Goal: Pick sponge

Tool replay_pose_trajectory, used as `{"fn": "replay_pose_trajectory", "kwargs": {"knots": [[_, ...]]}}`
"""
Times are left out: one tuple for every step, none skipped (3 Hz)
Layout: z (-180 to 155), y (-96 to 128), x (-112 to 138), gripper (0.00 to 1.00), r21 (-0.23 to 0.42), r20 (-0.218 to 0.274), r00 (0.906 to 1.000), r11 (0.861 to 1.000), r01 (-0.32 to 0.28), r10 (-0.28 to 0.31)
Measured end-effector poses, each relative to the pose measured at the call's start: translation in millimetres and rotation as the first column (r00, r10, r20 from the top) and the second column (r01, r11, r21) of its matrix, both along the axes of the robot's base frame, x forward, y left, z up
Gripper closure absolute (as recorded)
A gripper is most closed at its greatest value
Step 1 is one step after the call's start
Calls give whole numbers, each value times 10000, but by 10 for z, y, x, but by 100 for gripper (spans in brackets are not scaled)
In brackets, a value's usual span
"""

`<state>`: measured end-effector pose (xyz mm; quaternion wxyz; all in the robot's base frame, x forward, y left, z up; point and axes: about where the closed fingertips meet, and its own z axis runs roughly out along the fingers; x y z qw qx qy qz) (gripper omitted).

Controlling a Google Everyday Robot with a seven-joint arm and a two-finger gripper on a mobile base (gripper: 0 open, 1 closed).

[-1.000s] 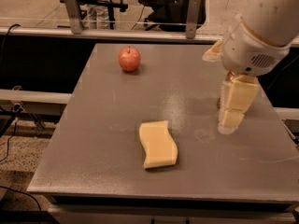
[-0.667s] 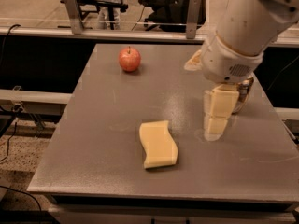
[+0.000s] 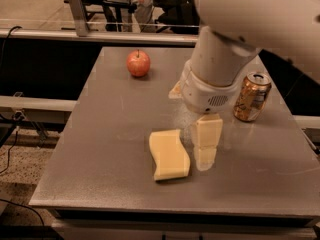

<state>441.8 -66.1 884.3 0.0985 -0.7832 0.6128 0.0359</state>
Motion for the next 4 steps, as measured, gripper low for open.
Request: {"fn": "replay_pose_trajectory", "kwargs": {"knots": [[-220, 159, -113, 0, -276, -328, 9979, 9980, -566, 557], [-370, 259, -207, 0, -491, -577, 9937, 9939, -989, 960], [-490, 308, -256, 0, -650, -767, 9901, 9903, -1226, 1175], [-574, 330, -249, 14, -755, -858, 9889, 9889, -1280, 1214]]}}
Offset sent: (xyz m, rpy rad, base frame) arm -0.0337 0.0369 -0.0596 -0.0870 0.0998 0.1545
